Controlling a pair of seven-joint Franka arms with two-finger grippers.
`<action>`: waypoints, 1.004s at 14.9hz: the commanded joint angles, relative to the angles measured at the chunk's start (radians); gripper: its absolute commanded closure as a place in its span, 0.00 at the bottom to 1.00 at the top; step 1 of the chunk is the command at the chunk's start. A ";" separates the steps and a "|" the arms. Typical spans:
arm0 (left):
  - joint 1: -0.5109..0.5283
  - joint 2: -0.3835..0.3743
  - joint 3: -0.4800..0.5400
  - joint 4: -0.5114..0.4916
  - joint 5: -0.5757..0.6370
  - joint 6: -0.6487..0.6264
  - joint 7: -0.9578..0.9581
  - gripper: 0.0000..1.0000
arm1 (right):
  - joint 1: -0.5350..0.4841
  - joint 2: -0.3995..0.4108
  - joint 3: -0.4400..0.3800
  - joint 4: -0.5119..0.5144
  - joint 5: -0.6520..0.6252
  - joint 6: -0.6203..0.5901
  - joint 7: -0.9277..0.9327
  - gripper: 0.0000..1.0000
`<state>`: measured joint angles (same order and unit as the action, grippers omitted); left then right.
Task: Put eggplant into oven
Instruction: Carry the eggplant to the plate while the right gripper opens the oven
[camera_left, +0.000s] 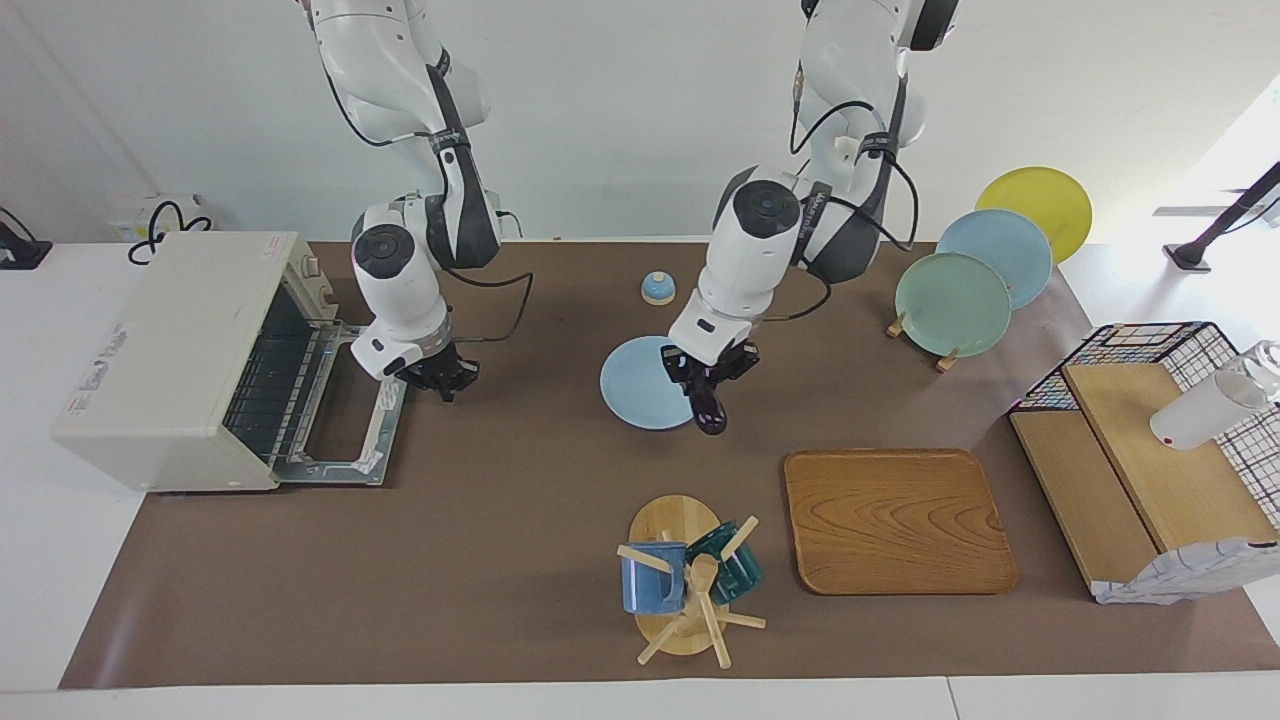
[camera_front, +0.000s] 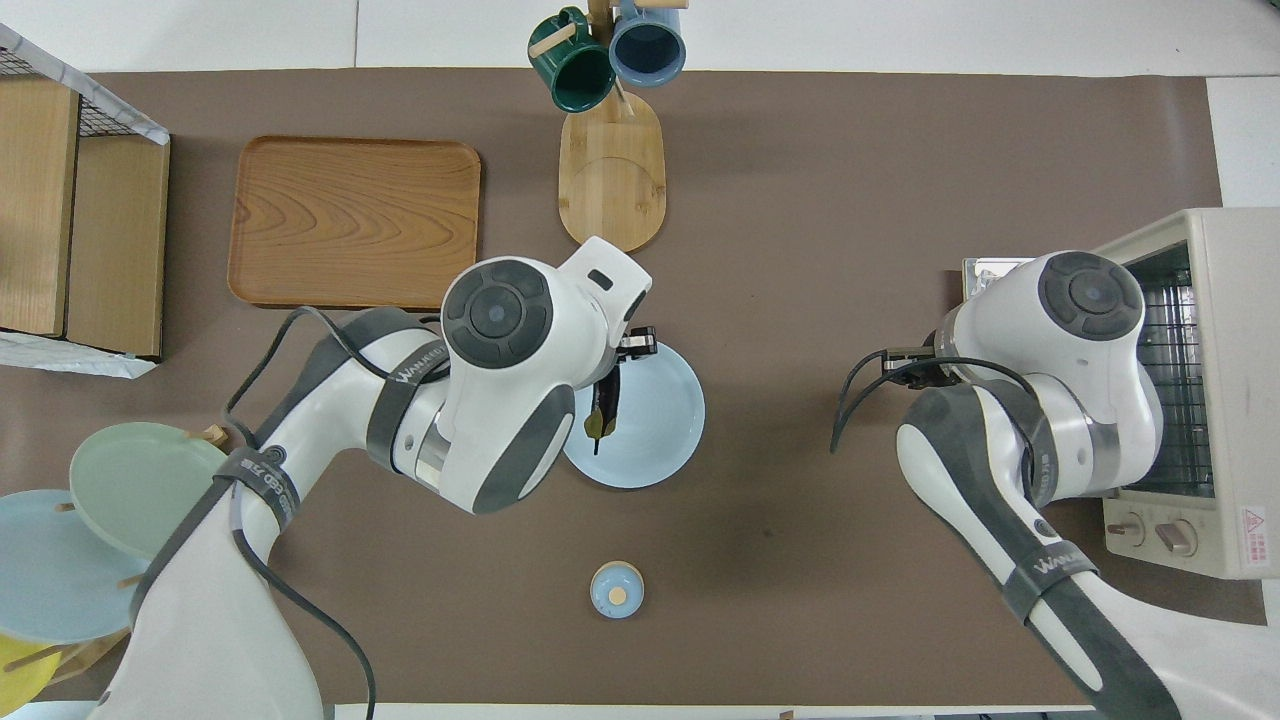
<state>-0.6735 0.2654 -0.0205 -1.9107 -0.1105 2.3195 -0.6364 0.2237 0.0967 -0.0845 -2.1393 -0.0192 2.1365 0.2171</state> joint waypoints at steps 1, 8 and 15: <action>-0.058 -0.042 0.019 -0.129 -0.014 0.107 -0.029 1.00 | -0.021 -0.051 -0.006 0.096 0.025 -0.169 -0.008 0.89; -0.069 -0.012 0.019 -0.137 -0.012 0.130 -0.017 1.00 | -0.066 -0.126 -0.009 0.324 0.013 -0.519 -0.091 0.29; -0.029 -0.032 0.031 -0.093 -0.012 0.057 0.006 0.00 | -0.078 -0.143 0.008 0.394 0.093 -0.557 -0.174 0.00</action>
<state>-0.7220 0.2611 -0.0005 -2.0185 -0.1105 2.4226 -0.6583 0.1433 -0.0525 -0.0911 -1.7631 0.0478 1.5815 0.0647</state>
